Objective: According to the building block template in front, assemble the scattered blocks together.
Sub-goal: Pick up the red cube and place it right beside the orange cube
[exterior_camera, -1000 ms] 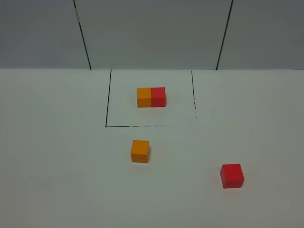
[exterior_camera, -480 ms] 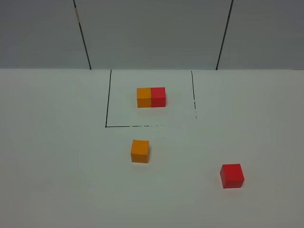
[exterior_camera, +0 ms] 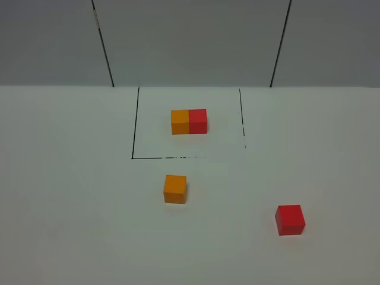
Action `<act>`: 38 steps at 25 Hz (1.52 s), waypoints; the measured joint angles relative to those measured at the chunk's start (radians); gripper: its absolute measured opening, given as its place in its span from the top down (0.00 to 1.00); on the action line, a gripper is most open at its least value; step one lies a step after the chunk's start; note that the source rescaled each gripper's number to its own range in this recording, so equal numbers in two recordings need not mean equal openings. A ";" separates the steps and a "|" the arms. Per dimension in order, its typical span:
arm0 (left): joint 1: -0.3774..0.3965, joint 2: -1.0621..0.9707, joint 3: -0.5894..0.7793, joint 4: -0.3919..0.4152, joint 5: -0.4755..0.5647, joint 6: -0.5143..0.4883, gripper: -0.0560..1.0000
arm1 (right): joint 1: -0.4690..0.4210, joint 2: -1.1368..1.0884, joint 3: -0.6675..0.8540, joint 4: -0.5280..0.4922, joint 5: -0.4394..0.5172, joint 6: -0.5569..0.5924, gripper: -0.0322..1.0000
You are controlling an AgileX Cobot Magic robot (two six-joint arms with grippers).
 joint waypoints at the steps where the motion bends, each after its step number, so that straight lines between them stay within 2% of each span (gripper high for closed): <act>1: 0.000 0.000 0.000 0.000 0.000 0.000 0.67 | 0.000 0.000 0.000 0.000 0.000 0.000 0.97; 31: 0.000 0.000 0.000 0.000 0.000 0.000 0.67 | 0.000 0.000 0.000 0.001 0.000 0.000 0.96; 34: 0.000 0.000 0.000 0.000 0.000 0.000 0.67 | 0.000 0.000 0.000 0.012 0.000 0.000 0.83; 36: 0.000 0.000 0.000 0.000 0.000 0.000 0.67 | 0.000 0.001 0.000 0.036 -0.001 0.000 0.63; 38: 0.000 0.000 0.000 0.000 0.000 0.000 0.67 | 0.000 0.027 -0.007 0.071 -0.010 -0.009 0.38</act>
